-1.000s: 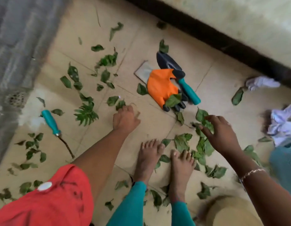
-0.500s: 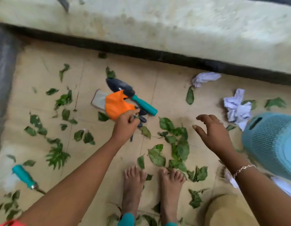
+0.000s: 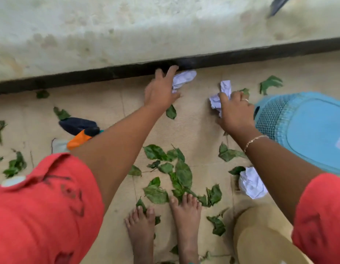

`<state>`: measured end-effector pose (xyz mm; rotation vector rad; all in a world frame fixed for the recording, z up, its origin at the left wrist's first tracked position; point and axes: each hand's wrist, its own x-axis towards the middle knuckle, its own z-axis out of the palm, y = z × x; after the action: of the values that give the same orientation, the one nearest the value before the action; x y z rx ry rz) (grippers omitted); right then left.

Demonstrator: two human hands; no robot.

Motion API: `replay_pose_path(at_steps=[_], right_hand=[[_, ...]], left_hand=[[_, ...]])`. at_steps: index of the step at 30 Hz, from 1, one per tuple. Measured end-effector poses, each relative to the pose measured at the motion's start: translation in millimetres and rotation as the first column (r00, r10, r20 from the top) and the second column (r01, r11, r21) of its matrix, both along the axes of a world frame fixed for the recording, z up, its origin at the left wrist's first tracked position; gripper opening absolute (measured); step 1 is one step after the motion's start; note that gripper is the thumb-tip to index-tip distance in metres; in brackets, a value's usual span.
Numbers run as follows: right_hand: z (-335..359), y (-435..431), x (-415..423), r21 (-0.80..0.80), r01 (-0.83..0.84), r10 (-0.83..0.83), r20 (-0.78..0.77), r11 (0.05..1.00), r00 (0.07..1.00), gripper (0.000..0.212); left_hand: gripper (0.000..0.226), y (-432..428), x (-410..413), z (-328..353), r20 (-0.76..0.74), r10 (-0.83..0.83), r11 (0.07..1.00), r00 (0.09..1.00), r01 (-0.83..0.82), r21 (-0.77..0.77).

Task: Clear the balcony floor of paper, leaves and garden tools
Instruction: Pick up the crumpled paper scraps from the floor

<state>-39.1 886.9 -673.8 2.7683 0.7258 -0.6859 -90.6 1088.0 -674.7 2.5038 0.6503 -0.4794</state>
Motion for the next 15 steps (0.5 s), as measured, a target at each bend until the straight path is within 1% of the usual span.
replay_pose_path(at_steps=[2, 5, 7, 9, 11, 13, 15], right_hand=[[-1.8, -2.3, -2.3, 0.047, 0.03, -0.029, -0.009, 0.998, 1.0, 0.053], [2.7, -11.6, -11.4, 0.181, 0.085, -0.083, -0.017, 0.98, 0.996, 0.044], [8.4, -19.8, -22.1, 0.303, 0.15, -0.143, -0.044, 0.941, 0.989, 0.041], [15.0, -31.1, -33.8, 0.428, 0.228, -0.229, -0.049, 0.874, 0.972, 0.035], [21.9, -43.7, -46.6, 0.516, 0.333, -0.342, -0.081, 0.789, 0.936, 0.027], [27.3, -55.1, -59.3, 0.568, 0.452, -0.458, -0.143, 0.687, 0.877, 0.02], [30.0, -65.5, -70.2, 0.608, 0.538, -0.543, -0.2, 0.584, 0.816, 0.017]], left_hand=[[0.06, -7.1, 12.3, -6.3, -0.028, -0.037, 0.998, 0.999, 0.038, 0.043], [0.04, -14.6, 17.5, -11.6, 0.027, 0.015, 0.998, 1.0, -0.017, 0.064], [0.035, -17.5, 15.9, -11.9, 0.044, 0.013, 0.998, 0.999, -0.016, 0.063], [0.032, -23.4, 13.0, -9.0, 0.07, -0.021, 0.999, 0.997, 0.018, 0.048], [0.027, -33.9, 9.7, -2.6, 0.12, -0.019, 1.0, 0.993, 0.017, 0.012], [0.019, -47.2, 7.3, 6.7, 0.166, 0.001, 1.0, 0.986, 0.002, -0.022], [0.021, -59.1, 5.7, 12.9, 0.195, -0.052, 0.998, 0.979, 0.056, -0.015]])
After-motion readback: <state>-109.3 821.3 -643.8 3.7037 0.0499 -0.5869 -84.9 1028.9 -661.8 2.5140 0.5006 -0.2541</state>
